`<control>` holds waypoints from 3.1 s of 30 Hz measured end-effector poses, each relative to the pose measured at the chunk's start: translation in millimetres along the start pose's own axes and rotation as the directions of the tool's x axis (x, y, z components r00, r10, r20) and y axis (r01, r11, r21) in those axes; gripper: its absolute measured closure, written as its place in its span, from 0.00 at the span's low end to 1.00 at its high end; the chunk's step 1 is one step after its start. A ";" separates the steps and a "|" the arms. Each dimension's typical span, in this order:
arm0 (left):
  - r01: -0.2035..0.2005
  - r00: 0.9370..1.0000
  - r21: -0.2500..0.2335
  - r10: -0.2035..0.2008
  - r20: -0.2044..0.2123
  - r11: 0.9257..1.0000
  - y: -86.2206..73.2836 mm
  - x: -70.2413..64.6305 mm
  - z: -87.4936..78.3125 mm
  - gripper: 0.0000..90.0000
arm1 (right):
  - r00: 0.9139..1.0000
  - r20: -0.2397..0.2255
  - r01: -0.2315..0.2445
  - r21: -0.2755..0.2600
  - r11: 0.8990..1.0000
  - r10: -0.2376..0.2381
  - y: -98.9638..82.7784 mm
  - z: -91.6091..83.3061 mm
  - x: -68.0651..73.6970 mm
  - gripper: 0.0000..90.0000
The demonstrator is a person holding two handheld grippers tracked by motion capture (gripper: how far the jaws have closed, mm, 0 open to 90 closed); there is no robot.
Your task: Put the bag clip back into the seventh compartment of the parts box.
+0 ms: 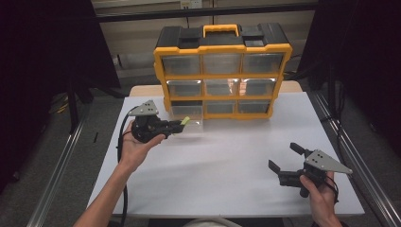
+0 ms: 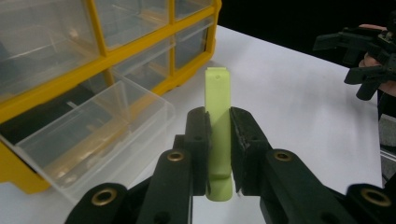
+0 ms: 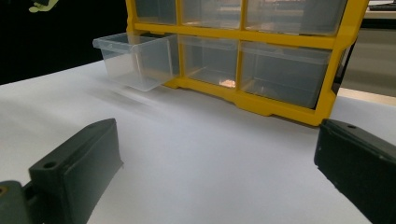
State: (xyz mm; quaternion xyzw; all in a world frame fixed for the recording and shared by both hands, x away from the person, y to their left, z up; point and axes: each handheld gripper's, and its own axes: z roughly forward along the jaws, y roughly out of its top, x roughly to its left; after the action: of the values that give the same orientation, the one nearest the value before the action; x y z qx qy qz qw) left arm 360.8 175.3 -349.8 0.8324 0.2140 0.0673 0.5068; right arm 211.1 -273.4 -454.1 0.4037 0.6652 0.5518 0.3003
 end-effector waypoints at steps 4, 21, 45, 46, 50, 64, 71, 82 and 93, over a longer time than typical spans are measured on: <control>-0.009 1.000 0.026 0.009 0.000 1.000 8.9 11.7 -3.9 0.87 | 1.000 0.000 0.000 -0.001 1.000 0.000 -0.3 0.3 0.5 0.00; 0.033 0.998 0.122 -0.026 -0.062 0.992 30.6 46.9 8.1 0.87 | 1.000 0.000 0.002 -0.002 1.000 -0.002 -0.2 -0.9 0.4 0.00; 0.006 0.997 0.257 0.012 -0.070 0.966 60.1 63.0 36.4 0.87 | 1.000 0.000 0.001 -0.002 1.000 -0.001 -0.4 -1.4 0.1 0.00; 0.013 0.997 0.258 0.008 -0.077 0.966 60.5 63.4 37.9 0.87 | 1.000 -0.002 0.001 -0.003 1.000 -0.001 -0.4 -1.4 -0.1 0.00; 0.022 0.995 0.299 0.009 -0.104 0.954 63.1 68.4 40.8 0.87 | 1.000 -0.001 0.002 -0.003 1.000 -0.002 -0.5 -1.3 -0.2 0.00; 0.007 0.996 0.391 0.027 -0.080 0.920 55.9 78.4 56.1 0.87 | 1.000 0.001 -0.004 -0.004 1.000 0.004 -0.5 -1.3 0.8 0.00; 0.019 0.998 0.418 0.009 -0.065 0.908 49.9 80.3 66.1 0.87 | 1.000 -0.005 0.003 -0.001 1.000 -0.003 -0.6 -1.3 0.1 0.00; 0.008 0.997 0.445 0.025 -0.069 0.895 45.1 78.1 77.8 0.87 | 1.000 -0.008 0.006 -0.005 1.000 -0.007 -0.6 -1.2 1.2 0.00; 0.025 0.996 0.453 0.017 -0.088 0.891 32.9 79.6 88.2 0.87 | 1.000 -0.005 0.006 0.001 1.000 -0.006 -0.9 -1.0 0.6 0.00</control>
State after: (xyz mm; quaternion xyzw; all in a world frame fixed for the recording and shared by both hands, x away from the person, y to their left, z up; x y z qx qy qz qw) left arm 470.9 124.2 -371.6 0.9233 0.2479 0.0519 0.2886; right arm 209.8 -273.4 -454.8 0.4002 0.6674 0.5517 0.3001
